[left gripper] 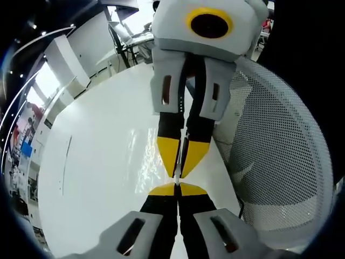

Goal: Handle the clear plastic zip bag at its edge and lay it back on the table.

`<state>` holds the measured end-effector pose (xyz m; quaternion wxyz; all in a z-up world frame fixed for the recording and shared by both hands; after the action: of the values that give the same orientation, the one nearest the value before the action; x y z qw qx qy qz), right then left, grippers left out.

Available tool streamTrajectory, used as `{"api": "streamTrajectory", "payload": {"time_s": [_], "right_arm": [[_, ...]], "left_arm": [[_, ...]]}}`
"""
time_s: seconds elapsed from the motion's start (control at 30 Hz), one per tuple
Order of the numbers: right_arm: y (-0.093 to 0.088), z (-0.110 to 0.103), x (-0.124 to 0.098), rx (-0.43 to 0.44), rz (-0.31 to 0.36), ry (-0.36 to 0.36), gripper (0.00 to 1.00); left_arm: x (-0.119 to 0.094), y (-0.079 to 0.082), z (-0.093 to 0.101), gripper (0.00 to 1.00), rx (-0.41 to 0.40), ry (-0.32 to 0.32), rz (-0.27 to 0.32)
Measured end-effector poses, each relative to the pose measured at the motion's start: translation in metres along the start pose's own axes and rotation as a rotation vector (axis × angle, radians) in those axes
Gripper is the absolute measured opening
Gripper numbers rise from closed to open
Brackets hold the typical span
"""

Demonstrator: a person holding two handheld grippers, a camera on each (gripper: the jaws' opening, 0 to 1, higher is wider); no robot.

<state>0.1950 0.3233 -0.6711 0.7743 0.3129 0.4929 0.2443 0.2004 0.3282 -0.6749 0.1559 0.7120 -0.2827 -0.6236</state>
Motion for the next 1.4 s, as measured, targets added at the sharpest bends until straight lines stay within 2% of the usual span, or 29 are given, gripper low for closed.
{"api": "streamTrajectory", "payload": {"time_s": [0.37,1.4], "right_arm": [[-0.005,-0.0002,-0.0042,-0.002,-0.009,-0.001,0.0],[-0.003,0.0025,-0.0067,0.0,0.003,-0.012,0.0]], "left_arm": [[-0.0029,-0.0069,0.0006,0.0,-0.002,0.007,-0.022],[-0.0081,-0.0094,-0.002,0.0,-0.02,0.025,-0.014]]}}
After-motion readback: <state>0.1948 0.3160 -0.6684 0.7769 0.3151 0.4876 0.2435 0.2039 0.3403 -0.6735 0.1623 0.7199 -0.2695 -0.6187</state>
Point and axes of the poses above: the point that each gripper's makers call its tool centre point, and the gripper's own axes: x roughly forward along the fingers, z roughly to its right, y roughly out of its top, the point moved 1 cm from there along -x, roughly backward along the fingers, and after that the axes turned 1 degree about -x, right-handed, at the moved point
